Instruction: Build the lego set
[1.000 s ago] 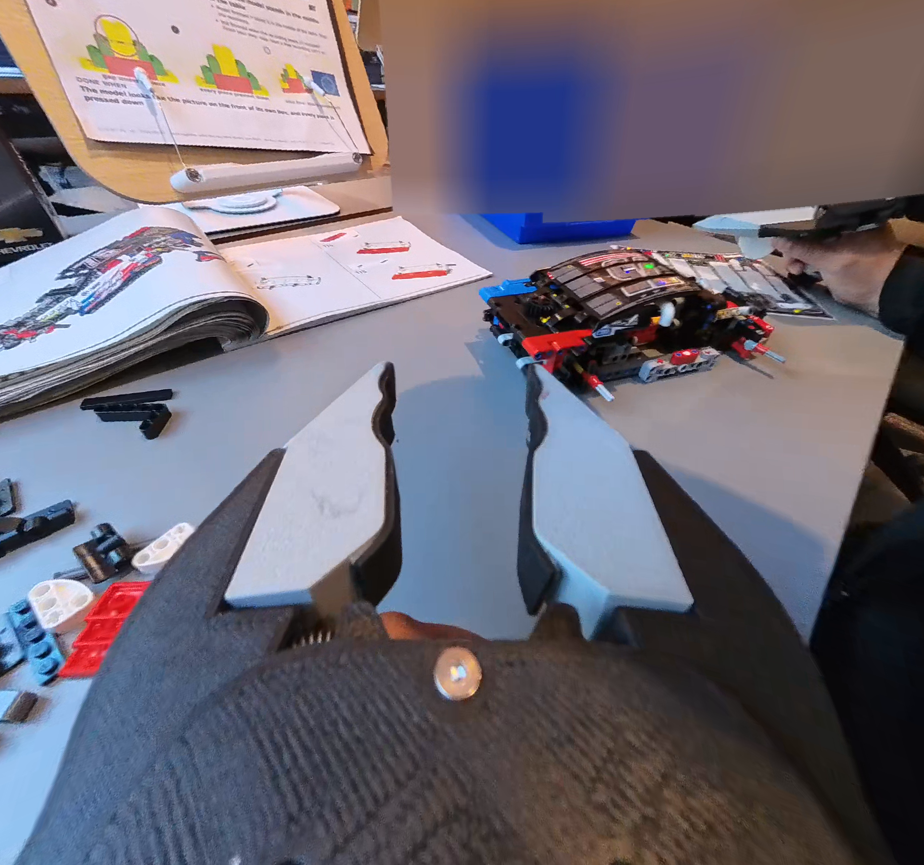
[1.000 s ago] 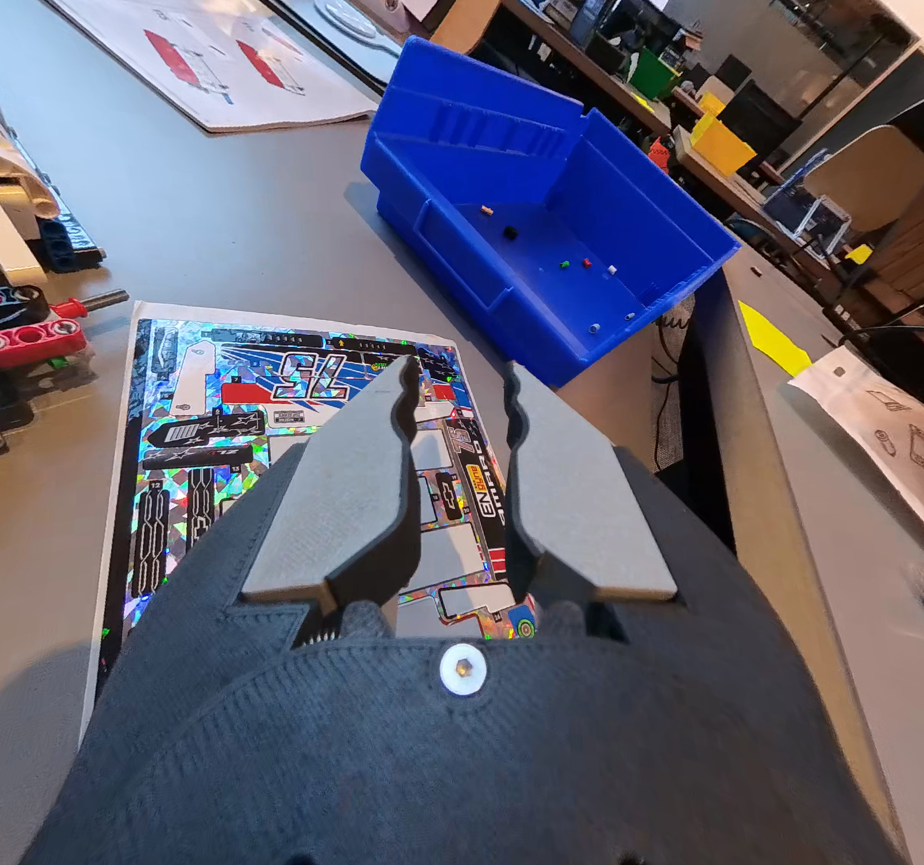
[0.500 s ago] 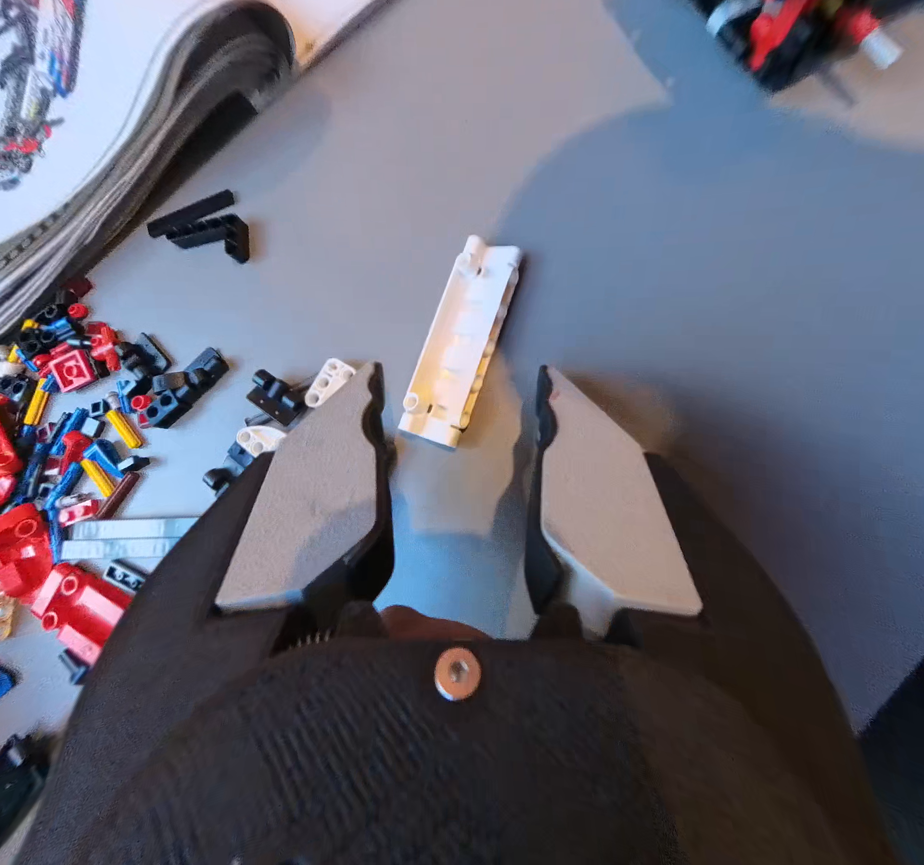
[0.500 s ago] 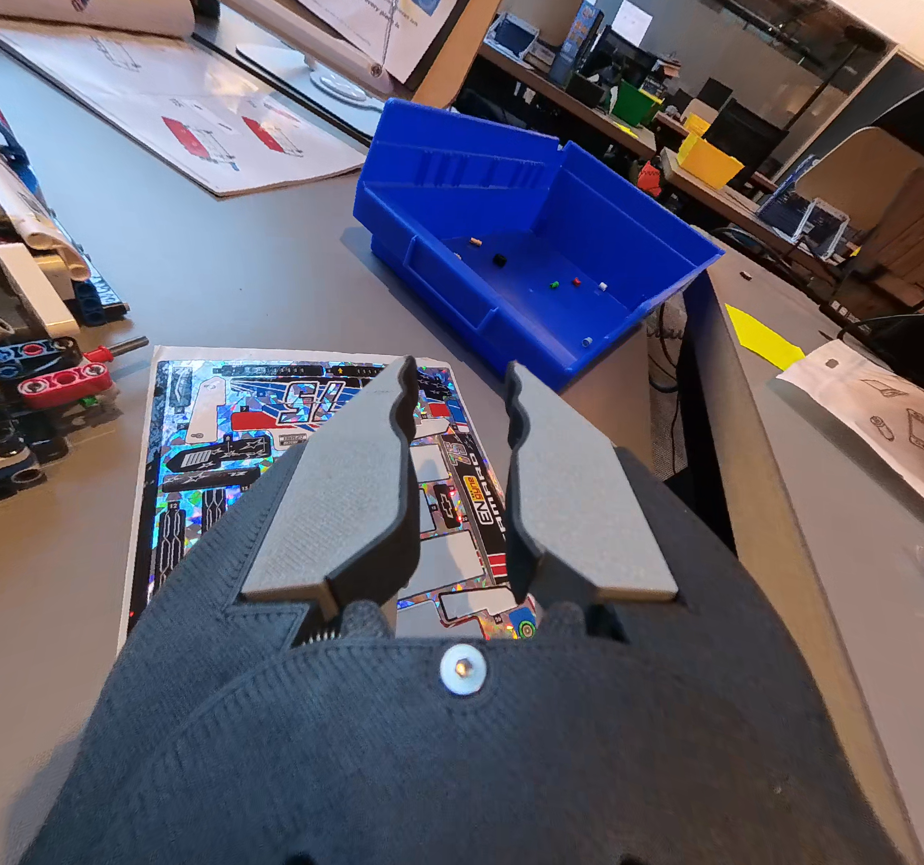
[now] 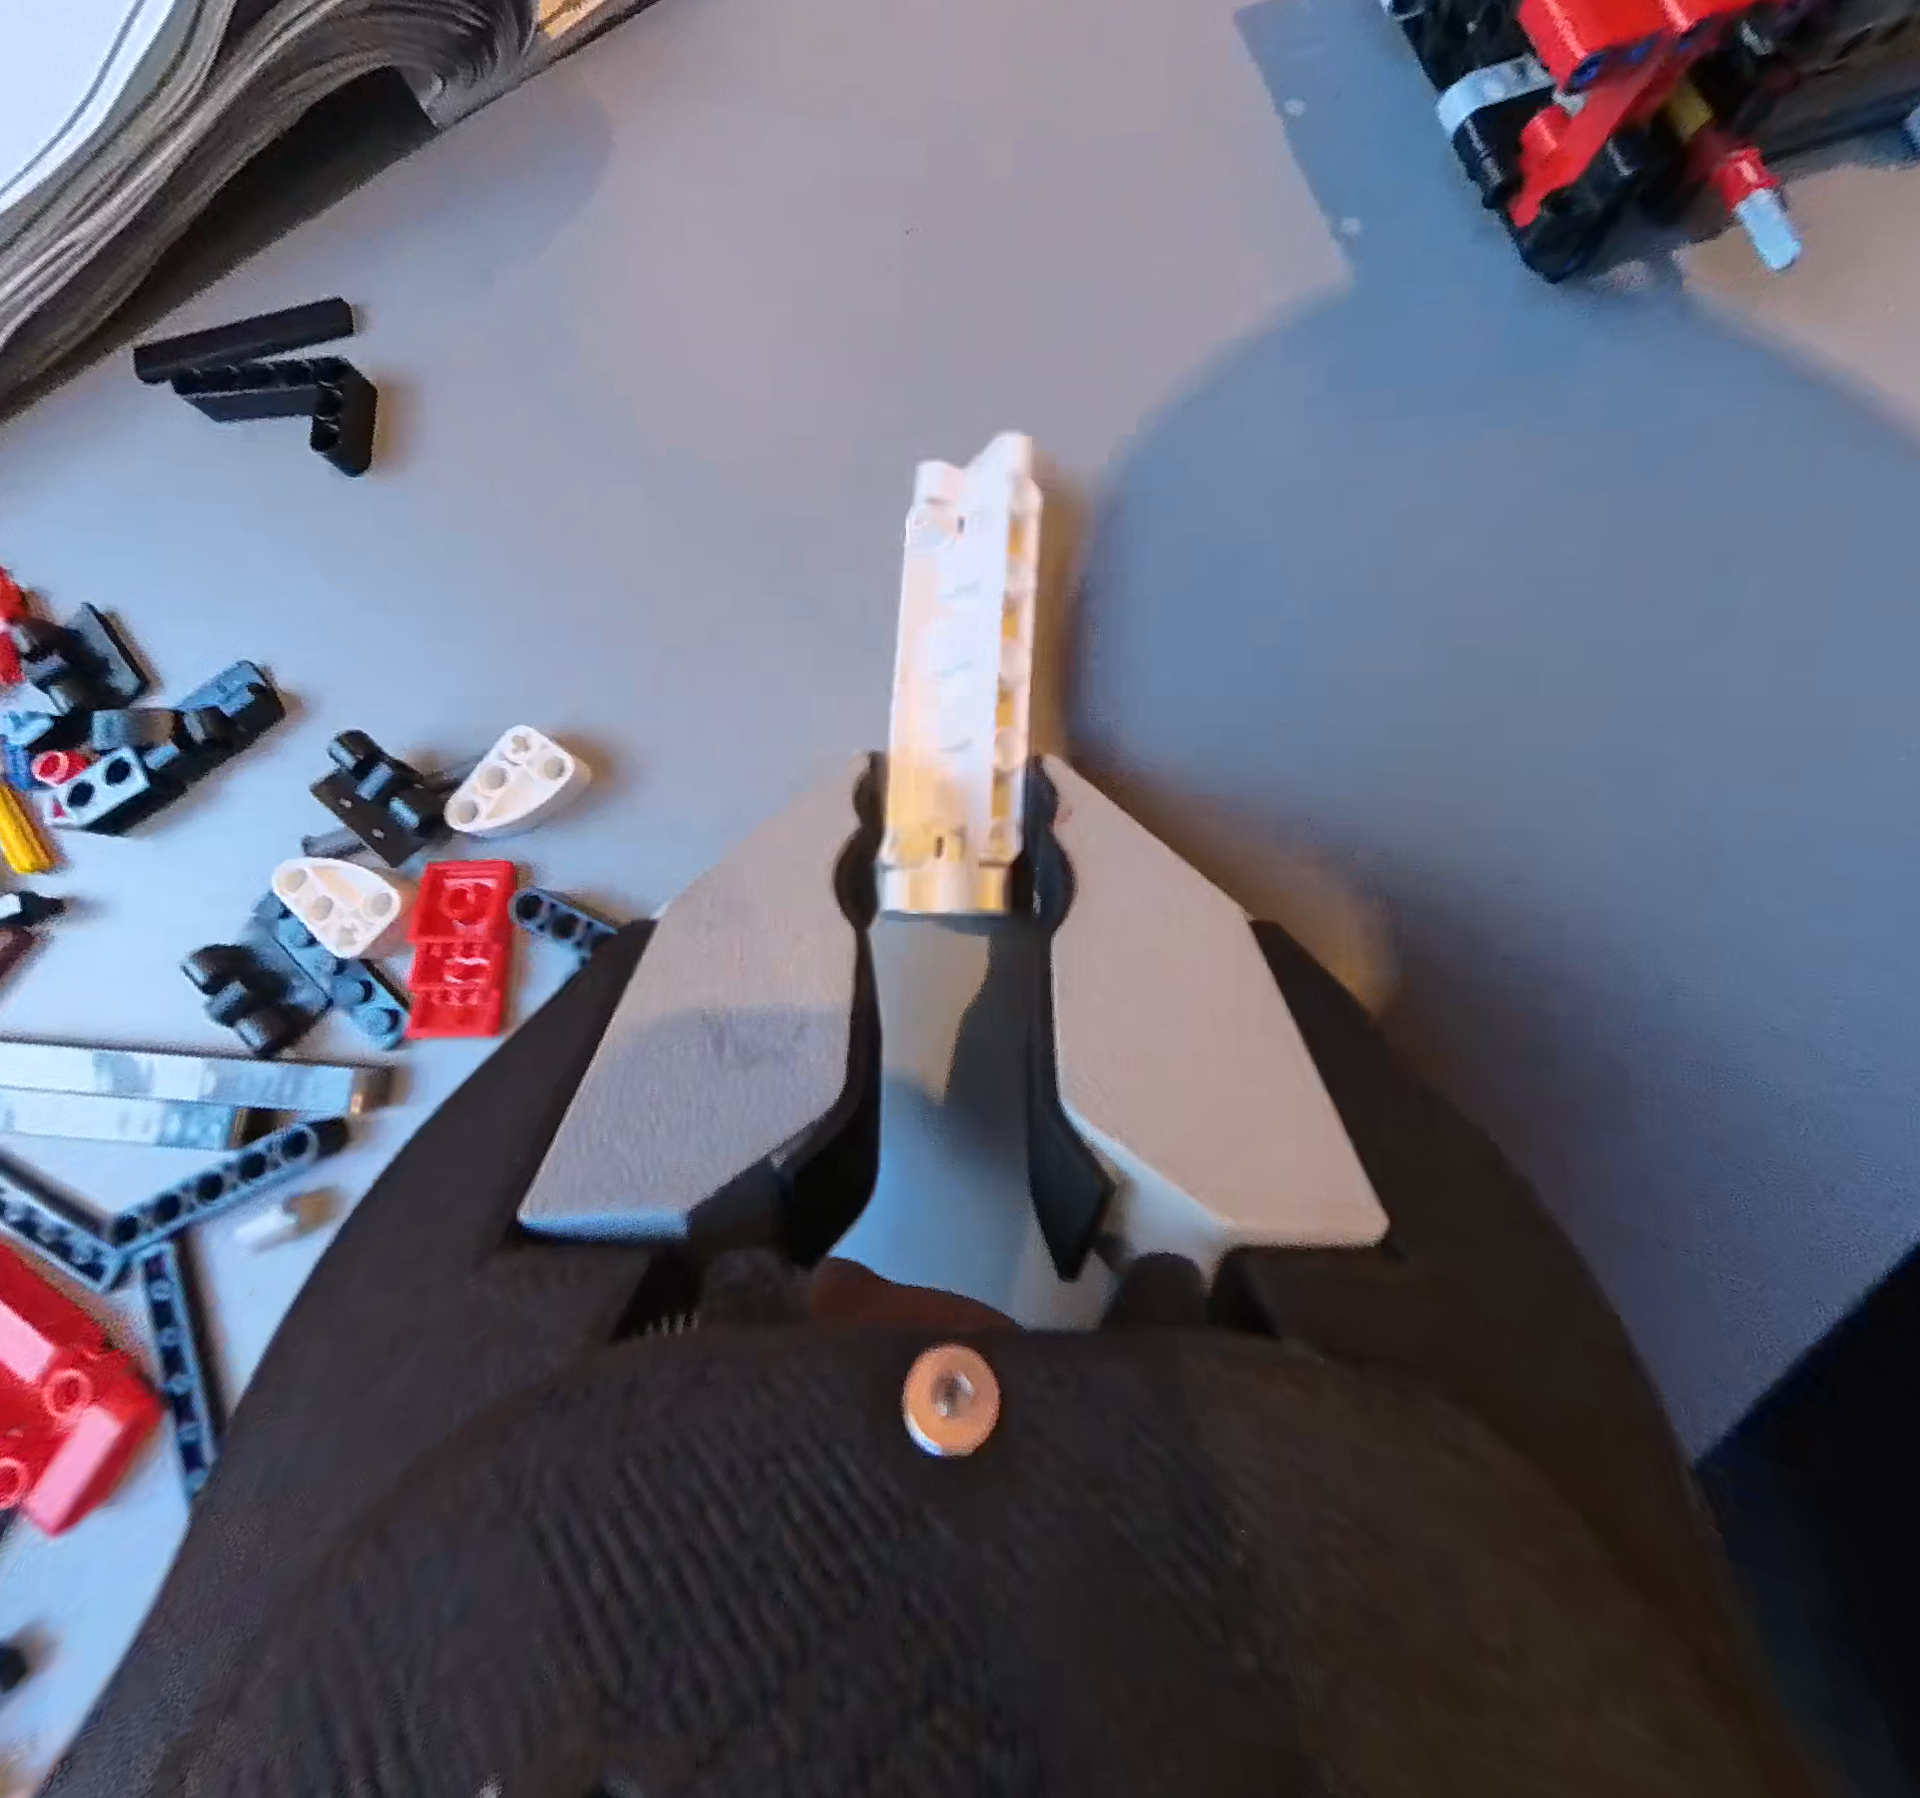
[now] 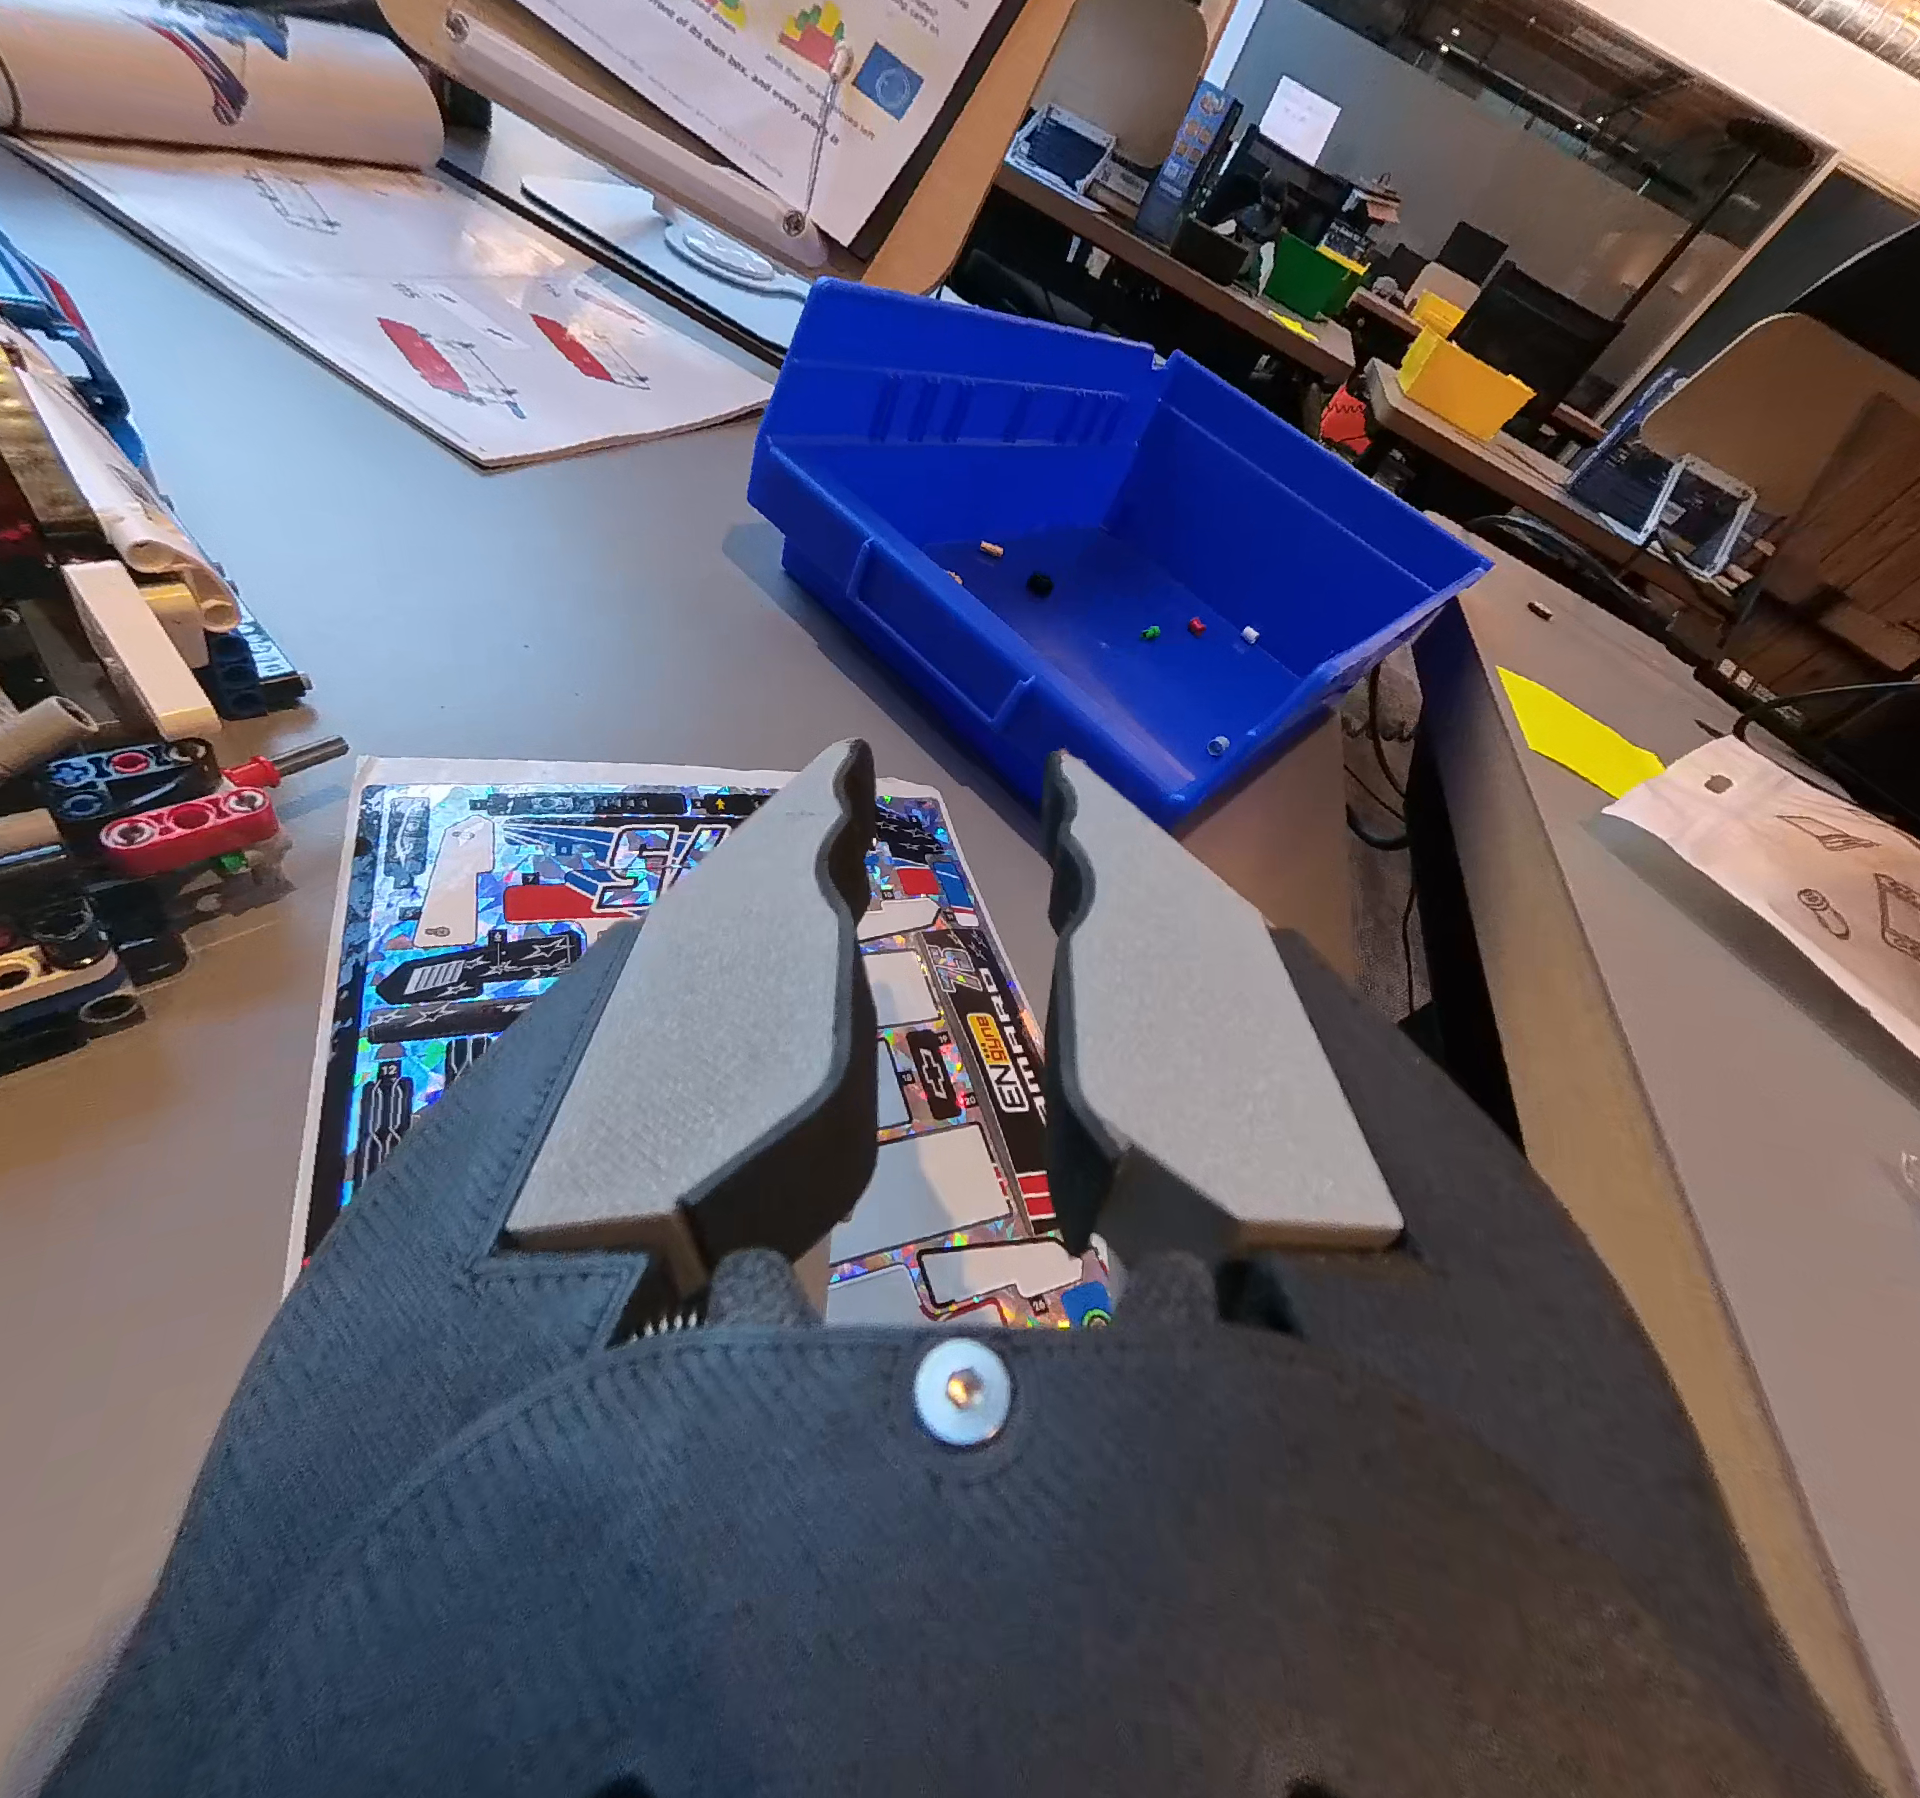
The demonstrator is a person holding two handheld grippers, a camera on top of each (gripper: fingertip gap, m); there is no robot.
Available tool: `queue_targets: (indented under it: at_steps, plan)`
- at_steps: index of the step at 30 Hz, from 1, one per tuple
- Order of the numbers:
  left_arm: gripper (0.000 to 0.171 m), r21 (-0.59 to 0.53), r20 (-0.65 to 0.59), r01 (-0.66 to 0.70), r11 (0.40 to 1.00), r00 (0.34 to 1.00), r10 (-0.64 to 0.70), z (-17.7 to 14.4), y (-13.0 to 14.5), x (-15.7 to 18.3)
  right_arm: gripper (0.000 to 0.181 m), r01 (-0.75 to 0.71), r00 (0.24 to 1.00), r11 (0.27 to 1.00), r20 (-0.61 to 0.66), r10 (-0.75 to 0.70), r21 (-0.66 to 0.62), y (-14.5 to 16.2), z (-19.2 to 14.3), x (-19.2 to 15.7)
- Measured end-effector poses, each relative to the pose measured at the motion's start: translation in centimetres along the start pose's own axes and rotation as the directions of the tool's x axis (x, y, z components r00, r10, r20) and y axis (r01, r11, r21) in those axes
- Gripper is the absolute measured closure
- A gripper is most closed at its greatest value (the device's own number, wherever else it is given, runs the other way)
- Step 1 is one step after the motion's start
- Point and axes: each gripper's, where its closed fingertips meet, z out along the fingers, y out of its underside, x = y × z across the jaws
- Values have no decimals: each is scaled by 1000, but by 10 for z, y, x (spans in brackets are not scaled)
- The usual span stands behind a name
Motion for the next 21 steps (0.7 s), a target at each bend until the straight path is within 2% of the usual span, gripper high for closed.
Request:
queue_targets:
  at_steps: [1,3,5,7,11,14,19,21]
  plan:
    - [148,-1,9,1,1000,1000,-1,-2,1,3,152,-4,1000,1000,1,4,5,-1,-1,0]
    - [128,6,69,-23,1000,997,23,-7,3,0,152,-13,1000,1000,5,13,16,-3,-2,0]
    - [123,25,87,-27,999,996,25,-16,3,-2,152,-22,1000,999,8,22,31,-5,-4,-1]
    - [114,34,46,11,999,999,-12,-25,4,2,152,-28,1000,999,14,28,45,-8,-5,-2]
    - [110,5,-9,36,999,999,-36,-29,14,10,152,-28,1000,998,16,27,62,-11,-7,-2]
    - [113,-18,11,-11,1000,1000,12,-19,17,14,152,-36,999,997,15,35,72,-13,-9,-1]
    - [134,31,31,3,1000,1000,-4,-11,9,8,152,-54,998,995,27,52,82,-14,-11,-2]
    - [142,26,88,-24,999,996,21,-11,8,4,152,-54,998,994,27,52,90,-15,-12,-2]
